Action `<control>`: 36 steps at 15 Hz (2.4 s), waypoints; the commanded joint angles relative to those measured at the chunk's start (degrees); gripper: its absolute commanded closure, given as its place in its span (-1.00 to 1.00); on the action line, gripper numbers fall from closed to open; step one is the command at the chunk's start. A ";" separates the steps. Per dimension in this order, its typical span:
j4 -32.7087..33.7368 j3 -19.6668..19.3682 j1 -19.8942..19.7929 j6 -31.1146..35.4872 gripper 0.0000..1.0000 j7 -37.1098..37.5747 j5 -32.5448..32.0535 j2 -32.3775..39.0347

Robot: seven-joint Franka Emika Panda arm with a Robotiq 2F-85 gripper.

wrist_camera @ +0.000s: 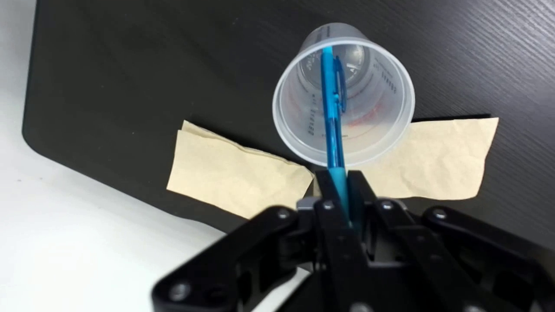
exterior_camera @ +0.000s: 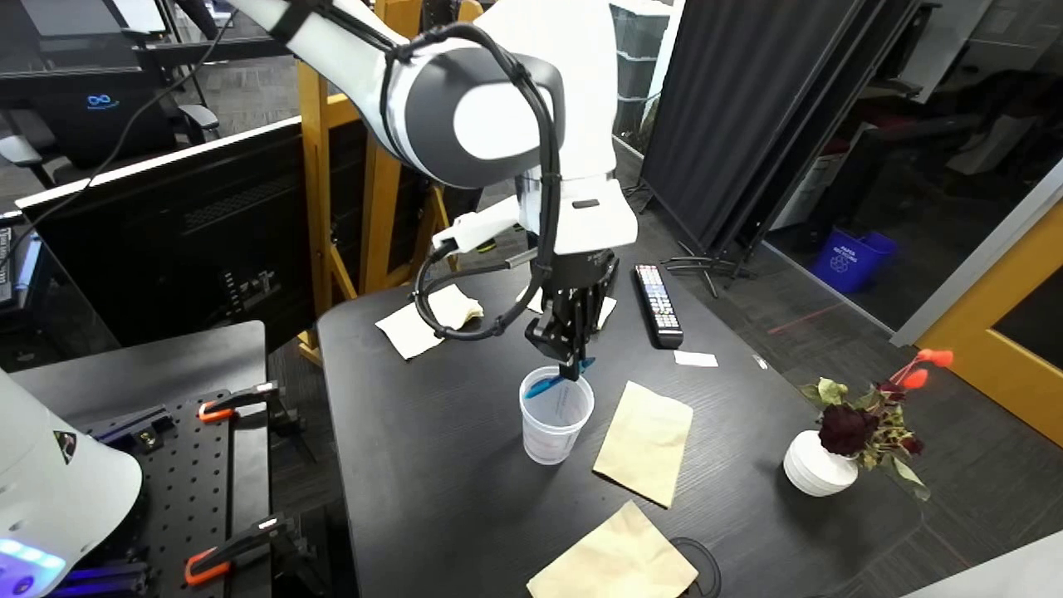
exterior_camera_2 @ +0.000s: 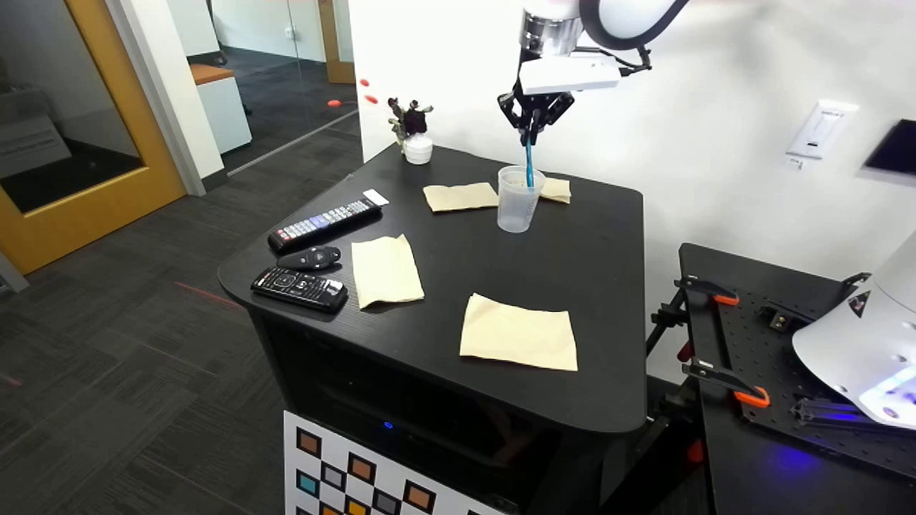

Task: Take the pen out of the cup and put it on the table

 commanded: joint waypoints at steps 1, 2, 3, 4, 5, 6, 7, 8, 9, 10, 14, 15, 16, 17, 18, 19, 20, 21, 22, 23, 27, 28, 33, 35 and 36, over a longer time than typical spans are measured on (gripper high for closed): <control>-6.96 1.03 -0.81 3.35 0.94 1.00 -2.58 -9.27; -7.74 1.58 -1.11 3.94 0.94 0.85 -2.71 -10.86; -8.36 2.26 -1.36 4.71 0.94 0.56 -2.30 -12.02; -8.82 3.02 -1.50 5.63 0.94 -0.36 -1.18 -12.87; -9.26 3.76 -1.57 6.59 0.94 -1.07 -0.36 -13.54; -9.38 4.57 -1.35 7.58 0.94 -2.34 1.17 -13.65; -9.62 5.29 -1.18 8.57 0.94 -3.43 2.64 -13.84; -9.72 6.13 -0.85 9.25 0.94 -4.63 4.17 -13.73; -9.75 6.86 -0.61 9.57 0.94 -6.16 5.98 -13.61; -9.66 7.66 -0.32 9.55 0.94 -7.70 7.75 -13.22; -8.01 9.94 0.69 7.90 0.94 -16.42 16.16 -10.27; -7.31 10.32 0.85 6.97 0.94 -18.73 17.92 -9.18; -6.46 10.50 1.04 6.19 0.94 -21.47 20.04 -7.76; -5.67 10.68 1.16 5.34 0.94 -23.84 21.58 -6.22; -5.54 10.80 1.34 4.17 0.94 -27.24 23.30 -5.10; -4.60 10.88 1.43 2.77 0.94 -30.02 24.33 -3.40; -3.57 10.88 1.50 0.94 0.94 -32.09 24.51 -1.43; -2.69 10.86 1.57 -0.77 0.94 -33.90 24.44 0.25; -1.89 10.81 1.70 -2.61 0.94 -34.99 24.09 1.82; -1.53 10.81 1.91 -3.79 0.94 -36.11 23.54 3.56; 1.89 10.69 3.19 -10.04 0.94 -39.14 21.75 10.14; 2.94 10.65 3.69 -11.54 0.94 -39.47 21.22 11.67; 7.94 9.90 6.14 -16.76 0.25 -38.30 17.75 16.86; 8.96 9.53 6.77 -17.58 0.13 -37.77 16.42 17.26; 9.04 9.30 6.97 -17.52 -0.04 -37.42 15.87 16.98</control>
